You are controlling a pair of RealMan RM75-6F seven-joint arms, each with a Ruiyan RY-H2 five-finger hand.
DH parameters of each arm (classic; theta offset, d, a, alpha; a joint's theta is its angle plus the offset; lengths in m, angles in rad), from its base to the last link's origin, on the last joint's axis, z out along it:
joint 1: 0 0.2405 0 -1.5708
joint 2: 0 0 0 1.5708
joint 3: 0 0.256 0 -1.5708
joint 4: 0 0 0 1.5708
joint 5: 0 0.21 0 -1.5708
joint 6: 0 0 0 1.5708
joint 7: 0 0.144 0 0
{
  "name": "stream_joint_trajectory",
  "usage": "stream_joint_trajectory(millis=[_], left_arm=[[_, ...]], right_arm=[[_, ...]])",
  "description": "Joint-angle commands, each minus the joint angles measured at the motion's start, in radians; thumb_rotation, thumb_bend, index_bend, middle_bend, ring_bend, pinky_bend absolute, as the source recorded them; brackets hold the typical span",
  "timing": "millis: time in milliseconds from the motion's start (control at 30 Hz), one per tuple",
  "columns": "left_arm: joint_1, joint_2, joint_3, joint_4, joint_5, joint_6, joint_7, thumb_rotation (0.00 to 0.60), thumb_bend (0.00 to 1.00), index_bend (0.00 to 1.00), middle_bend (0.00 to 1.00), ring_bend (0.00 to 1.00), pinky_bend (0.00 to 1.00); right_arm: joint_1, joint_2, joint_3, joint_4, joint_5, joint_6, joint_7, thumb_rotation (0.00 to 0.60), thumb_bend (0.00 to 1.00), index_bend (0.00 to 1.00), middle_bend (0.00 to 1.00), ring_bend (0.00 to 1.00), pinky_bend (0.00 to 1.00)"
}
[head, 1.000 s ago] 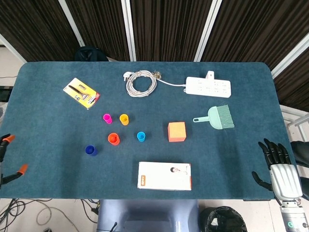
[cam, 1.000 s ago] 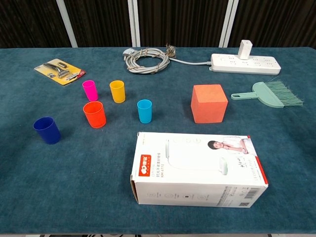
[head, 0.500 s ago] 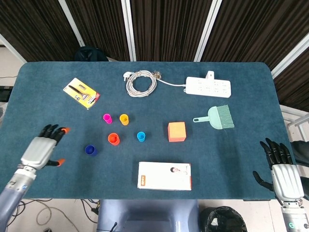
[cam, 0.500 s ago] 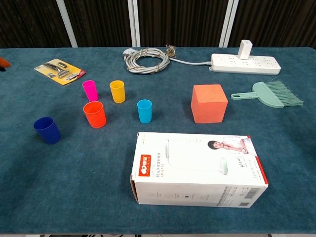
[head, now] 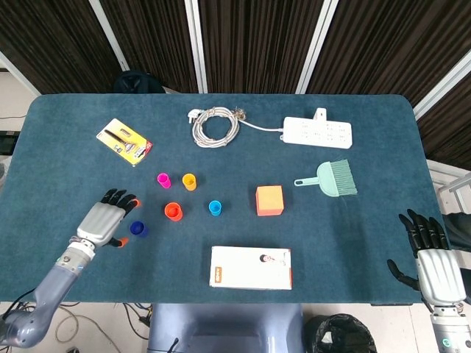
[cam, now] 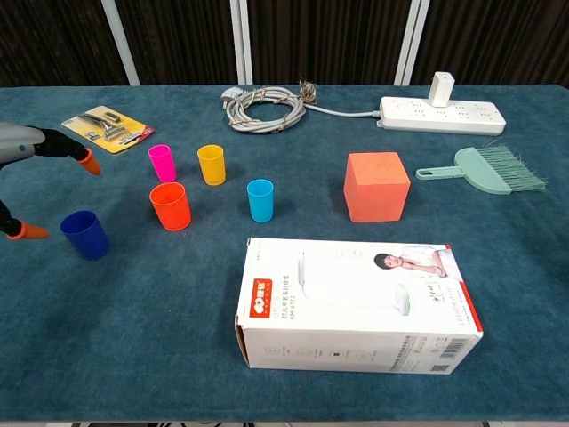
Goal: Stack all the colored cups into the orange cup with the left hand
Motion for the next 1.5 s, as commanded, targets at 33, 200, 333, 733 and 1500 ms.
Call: stream_joint_trajectory(millis=[33, 200, 333, 733, 1500], left_arm=[[-0.022, -0.024, -0.002, 0.005, -0.028, -0.004, 0.03, 0.6, 0.21, 0.27, 0.12, 0.0, 0.0], [-0.034, -0.044, 0.008, 0.012, -0.067, 0.018, 0.076, 0.6, 0.24, 0.29, 0.12, 0.0, 0.0], [-0.039, -0.056, 0.016, 0.016, -0.099, 0.035, 0.105, 0.6, 0.24, 0.29, 0.12, 0.0, 0.0], [-0.062, -0.068, 0.039, 0.011, -0.137, 0.044, 0.13, 0.6, 0.24, 0.29, 0.12, 0.0, 0.0], [-0.083, -0.075, 0.076, 0.005, -0.123, 0.067, 0.13, 0.6, 0.33, 0.43, 0.18, 0.0, 0.0]], right_arm=[[0.0, 0.001, 0.001, 0.001, 0.001, 0.001, 0.001, 0.6, 0.34, 0.09, 0.04, 0.09, 0.04], [-0.001, 0.001, 0.002, 0.003, 0.003, 0.001, 0.007, 0.6, 0.34, 0.09, 0.04, 0.09, 0.04], [-0.001, 0.001, 0.001, 0.003, 0.003, -0.001, 0.008, 0.6, 0.34, 0.09, 0.04, 0.09, 0.04], [0.003, -0.007, 0.003, 0.008, 0.014, -0.012, 0.007, 0.6, 0.34, 0.09, 0.04, 0.09, 0.04], [0.0, -0.007, 0.007, 0.003, 0.021, -0.009, 0.018, 0.6, 0.34, 0.09, 0.04, 0.09, 0.04]])
